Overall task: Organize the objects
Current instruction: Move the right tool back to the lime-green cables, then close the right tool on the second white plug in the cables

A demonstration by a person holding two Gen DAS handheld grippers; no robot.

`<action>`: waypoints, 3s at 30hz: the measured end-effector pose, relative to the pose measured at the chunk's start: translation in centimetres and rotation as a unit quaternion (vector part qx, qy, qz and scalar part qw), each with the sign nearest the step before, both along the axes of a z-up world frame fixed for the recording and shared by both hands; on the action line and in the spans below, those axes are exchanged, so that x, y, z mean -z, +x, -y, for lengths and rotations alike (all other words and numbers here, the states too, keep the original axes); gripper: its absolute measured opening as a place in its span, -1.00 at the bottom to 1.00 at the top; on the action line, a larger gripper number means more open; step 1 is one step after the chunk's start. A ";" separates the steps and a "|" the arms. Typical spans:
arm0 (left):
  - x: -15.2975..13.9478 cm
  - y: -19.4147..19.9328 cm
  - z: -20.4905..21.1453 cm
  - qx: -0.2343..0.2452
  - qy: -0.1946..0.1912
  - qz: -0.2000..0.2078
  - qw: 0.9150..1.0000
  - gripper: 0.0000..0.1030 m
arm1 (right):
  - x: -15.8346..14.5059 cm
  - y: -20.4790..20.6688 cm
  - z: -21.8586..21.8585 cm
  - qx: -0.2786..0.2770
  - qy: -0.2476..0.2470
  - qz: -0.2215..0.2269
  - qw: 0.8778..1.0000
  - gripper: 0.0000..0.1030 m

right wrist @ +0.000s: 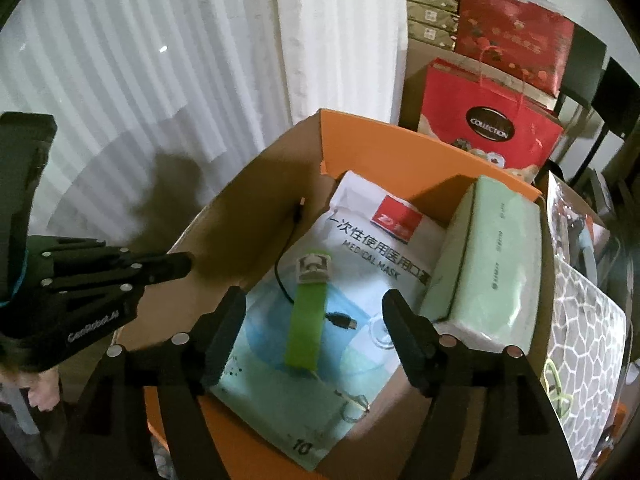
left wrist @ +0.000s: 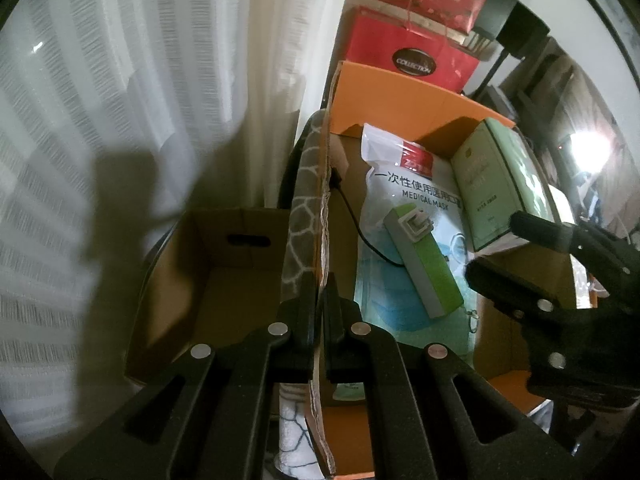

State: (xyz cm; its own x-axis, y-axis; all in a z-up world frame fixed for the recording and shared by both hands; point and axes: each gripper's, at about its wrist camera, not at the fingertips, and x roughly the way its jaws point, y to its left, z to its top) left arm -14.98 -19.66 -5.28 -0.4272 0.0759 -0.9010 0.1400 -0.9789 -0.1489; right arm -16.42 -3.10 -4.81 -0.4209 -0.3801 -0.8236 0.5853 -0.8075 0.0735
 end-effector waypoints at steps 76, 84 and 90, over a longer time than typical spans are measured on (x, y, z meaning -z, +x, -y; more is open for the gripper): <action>0.0 0.3 0.1 -0.005 -0.009 0.000 1.000 -0.95 | 5.9 -3.4 -25.3 0.138 -0.021 0.095 0.986 -0.25; 0.0 0.3 0.1 -0.005 -0.010 0.000 1.000 -0.95 | 6.1 -3.1 -24.6 0.130 -0.006 0.089 0.988 -0.74; 0.0 0.3 0.1 -0.005 -0.010 0.000 1.000 -0.95 | 5.3 -2.5 -24.0 0.114 -0.014 0.093 0.989 -0.80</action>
